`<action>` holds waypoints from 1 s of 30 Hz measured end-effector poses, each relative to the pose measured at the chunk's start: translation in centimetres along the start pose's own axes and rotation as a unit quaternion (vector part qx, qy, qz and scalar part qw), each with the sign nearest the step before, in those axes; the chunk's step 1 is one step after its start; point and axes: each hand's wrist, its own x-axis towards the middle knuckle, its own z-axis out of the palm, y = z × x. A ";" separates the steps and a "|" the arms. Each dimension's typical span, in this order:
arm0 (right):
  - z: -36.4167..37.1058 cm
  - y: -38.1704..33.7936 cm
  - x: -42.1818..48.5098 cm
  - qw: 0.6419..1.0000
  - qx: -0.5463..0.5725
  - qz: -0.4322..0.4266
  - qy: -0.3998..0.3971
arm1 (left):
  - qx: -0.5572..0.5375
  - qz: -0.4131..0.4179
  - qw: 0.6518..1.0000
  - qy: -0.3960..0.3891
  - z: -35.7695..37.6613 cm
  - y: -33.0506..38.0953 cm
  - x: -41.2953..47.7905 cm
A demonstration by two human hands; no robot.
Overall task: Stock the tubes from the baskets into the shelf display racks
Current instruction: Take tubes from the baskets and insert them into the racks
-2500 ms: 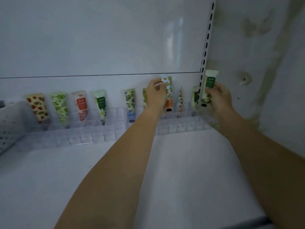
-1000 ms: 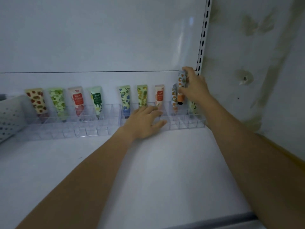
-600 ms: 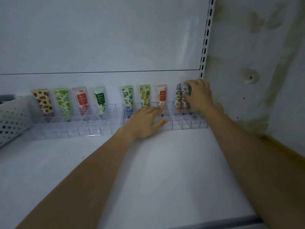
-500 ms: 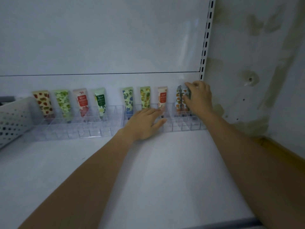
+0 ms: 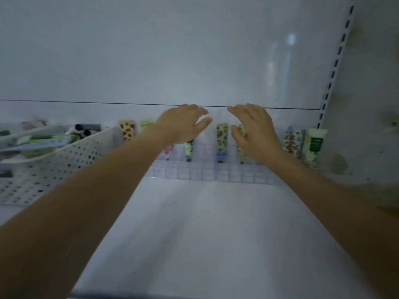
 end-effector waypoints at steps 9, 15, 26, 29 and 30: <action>5.6 -17.8 7.0 0.966 0.140 -0.105 -0.190 | 0.090 -0.145 0.978 -0.118 -12.1 -19.8 -9.9; 7.9 -25.6 9.6 0.941 0.217 -0.079 -0.249 | 0.032 -0.186 0.968 -0.167 -11.9 -28.1 -14.2; 7.6 -31.0 12.6 0.866 0.130 -0.012 -0.483 | 0.007 -0.128 0.952 -0.278 -8.8 -30.7 -12.2; 7.3 -31.6 13.4 0.857 0.084 0.001 -0.509 | -0.008 -0.113 0.963 -0.246 -8.5 -31.1 -12.4; 7.3 -31.7 13.5 0.852 0.083 0.010 -0.516 | -0.016 -0.109 0.967 -0.231 -8.6 -31.3 -12.5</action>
